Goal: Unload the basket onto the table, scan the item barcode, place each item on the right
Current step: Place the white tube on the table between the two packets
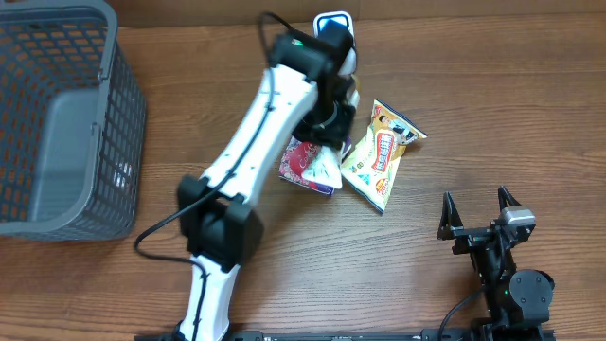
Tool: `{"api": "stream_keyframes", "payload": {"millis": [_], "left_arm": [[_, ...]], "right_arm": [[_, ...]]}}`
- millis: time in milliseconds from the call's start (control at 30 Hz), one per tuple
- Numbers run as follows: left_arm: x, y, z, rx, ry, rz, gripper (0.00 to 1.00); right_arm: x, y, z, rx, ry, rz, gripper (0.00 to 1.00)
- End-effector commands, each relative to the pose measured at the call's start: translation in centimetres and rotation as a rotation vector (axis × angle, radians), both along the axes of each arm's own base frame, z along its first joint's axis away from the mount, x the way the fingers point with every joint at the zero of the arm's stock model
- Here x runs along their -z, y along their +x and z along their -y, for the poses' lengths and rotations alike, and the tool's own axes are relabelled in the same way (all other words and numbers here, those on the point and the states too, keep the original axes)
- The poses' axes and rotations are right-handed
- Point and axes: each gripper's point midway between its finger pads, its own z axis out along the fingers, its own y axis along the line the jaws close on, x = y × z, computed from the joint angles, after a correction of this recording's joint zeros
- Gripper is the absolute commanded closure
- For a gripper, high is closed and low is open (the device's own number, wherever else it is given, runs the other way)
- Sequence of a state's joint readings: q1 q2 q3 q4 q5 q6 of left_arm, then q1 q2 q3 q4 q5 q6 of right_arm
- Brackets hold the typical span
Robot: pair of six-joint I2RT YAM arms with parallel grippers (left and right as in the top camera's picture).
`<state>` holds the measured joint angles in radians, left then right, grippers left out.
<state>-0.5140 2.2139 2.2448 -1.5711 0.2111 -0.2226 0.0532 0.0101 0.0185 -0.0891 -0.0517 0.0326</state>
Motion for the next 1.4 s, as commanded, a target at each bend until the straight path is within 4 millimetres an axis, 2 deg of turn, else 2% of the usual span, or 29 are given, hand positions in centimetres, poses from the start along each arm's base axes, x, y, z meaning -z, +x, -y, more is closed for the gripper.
{"api": "stream_keyframes", "payload": {"millis": [0,167,333,400,533,700,800,867,967,1033,1133,1267,1367], "left_arm": [[1.1,0.9,-0.5,-0.08,0.044,-0.003,0.96],[2.2,0.3,2.8,-0.059,-0.097,-0.085,0.96],[3.5,-0.2,4.9,-0.018,-0.115,-0.089,0.96],[4.3,-0.2,5.1,-0.006,-0.077,-0.073,0.96],[6.2,0.9,4.3,-0.051,0.049,-0.01,0.96],[8.4,0.1,4.7,-0.055,0.065,-0.041,0.95],[9.1,-0.4,4.5,-0.052,0.079,-0.06,0.69],[9.0,-0.6,4.3,-0.047,0.08,-0.068,0.6],[7.5,-0.4,4.2,-0.036,0.062,-0.067,0.54],[5.4,0.1,4.6,-0.006,0.016,-0.047,0.52],[1.0,1.1,5.2,0.021,-0.044,0.03,0.51],[-6.1,2.3,5.3,0.018,-0.141,0.182,0.49],[-12.0,3.1,5.0,0.01,-0.244,0.337,0.39]], "right_arm": [[0.2,0.0,0.0,0.002,-0.004,0.005,0.0],[0.2,0.0,0.0,0.002,-0.004,0.005,0.0],[0.2,0.0,0.0,0.002,-0.004,0.005,0.0],[0.2,0.0,0.0,0.002,-0.004,0.005,0.0],[0.2,0.0,0.0,0.002,-0.004,0.005,0.0],[0.2,0.0,0.0,0.002,-0.004,0.005,0.0],[0.2,0.0,0.0,0.002,-0.004,0.005,0.0],[0.2,0.0,0.0,0.002,-0.004,0.005,0.0],[0.2,0.0,0.0,0.002,-0.004,0.005,0.0],[0.2,0.0,0.0,0.002,-0.004,0.005,0.0],[0.2,0.0,0.0,0.002,-0.004,0.005,0.0],[0.2,0.0,0.0,0.002,-0.004,0.005,0.0],[0.2,0.0,0.0,0.002,-0.004,0.005,0.0]]}}
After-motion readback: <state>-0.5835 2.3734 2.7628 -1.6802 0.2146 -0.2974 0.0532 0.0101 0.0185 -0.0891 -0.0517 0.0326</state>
